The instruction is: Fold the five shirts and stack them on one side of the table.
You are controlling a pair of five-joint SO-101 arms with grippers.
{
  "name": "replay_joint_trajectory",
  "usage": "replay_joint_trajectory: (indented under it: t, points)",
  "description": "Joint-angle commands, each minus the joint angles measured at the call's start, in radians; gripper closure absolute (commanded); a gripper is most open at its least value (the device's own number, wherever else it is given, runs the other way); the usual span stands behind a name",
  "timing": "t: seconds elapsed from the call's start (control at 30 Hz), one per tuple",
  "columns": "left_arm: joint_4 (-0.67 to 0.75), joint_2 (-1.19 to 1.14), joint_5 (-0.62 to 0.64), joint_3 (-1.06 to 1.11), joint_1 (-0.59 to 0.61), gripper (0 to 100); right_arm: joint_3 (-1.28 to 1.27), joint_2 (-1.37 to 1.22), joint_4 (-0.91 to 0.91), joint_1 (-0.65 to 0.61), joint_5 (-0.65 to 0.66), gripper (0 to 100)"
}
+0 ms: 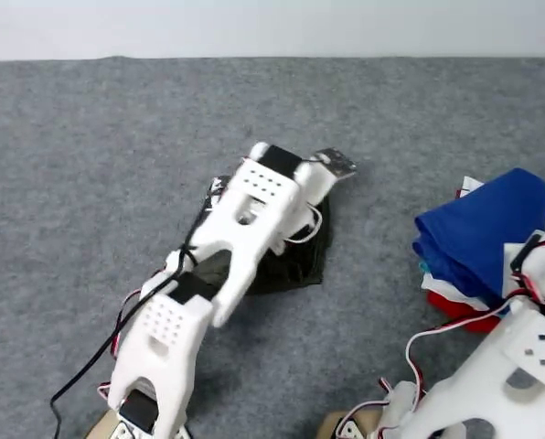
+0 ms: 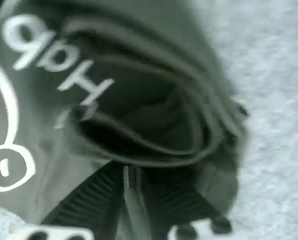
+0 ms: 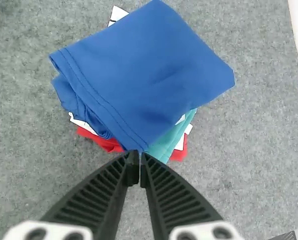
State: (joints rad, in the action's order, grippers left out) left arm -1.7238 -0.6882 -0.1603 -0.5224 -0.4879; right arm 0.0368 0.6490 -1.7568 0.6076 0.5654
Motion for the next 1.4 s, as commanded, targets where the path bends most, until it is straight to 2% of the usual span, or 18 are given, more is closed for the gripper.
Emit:
replay_joint_trajectory:
  t: [0.0, 0.17, 0.27, 0.47, 0.6, 0.77, 0.9, 1.2, 1.37]
  points:
    - [-0.032, 0.133, 0.026, 0.038, -0.074, 99, 0.005, 0.027, -0.038, 0.013, 0.008, 98.0]
    - [-0.031, 0.287, 0.018, 0.189, -0.129, 99, 0.005, 0.027, -0.038, 0.013, 0.008, 98.0]
    - [-0.021, 0.354, 0.015, 0.191, -0.037, 99, 0.005, 0.027, -0.038, 0.013, 0.008, 98.0]
    - [0.098, 0.347, -0.092, 0.191, 0.204, 99, 0.005, 0.027, -0.038, 0.008, 0.005, 98.0]
    - [0.198, 0.264, -0.097, 0.191, 0.270, 99, 0.005, 0.027, -0.038, 0.008, 0.003, 98.0]
    - [0.272, 0.121, -0.097, 0.189, 0.247, 99, 0.005, 0.027, -0.038, 0.007, 0.003, 98.0]
    - [0.262, 0.029, -0.095, 0.191, 0.190, 99, 0.005, 0.027, -0.038, 0.007, 0.008, 98.0]
    - [0.080, -0.014, -0.095, 0.188, 0.029, 99, 0.005, 0.027, -0.038, 0.008, 0.003, 98.0]
    - [-0.031, -0.012, -0.091, 0.162, 0.005, 99, 0.005, 0.027, -0.038, 0.008, 0.003, 98.0]
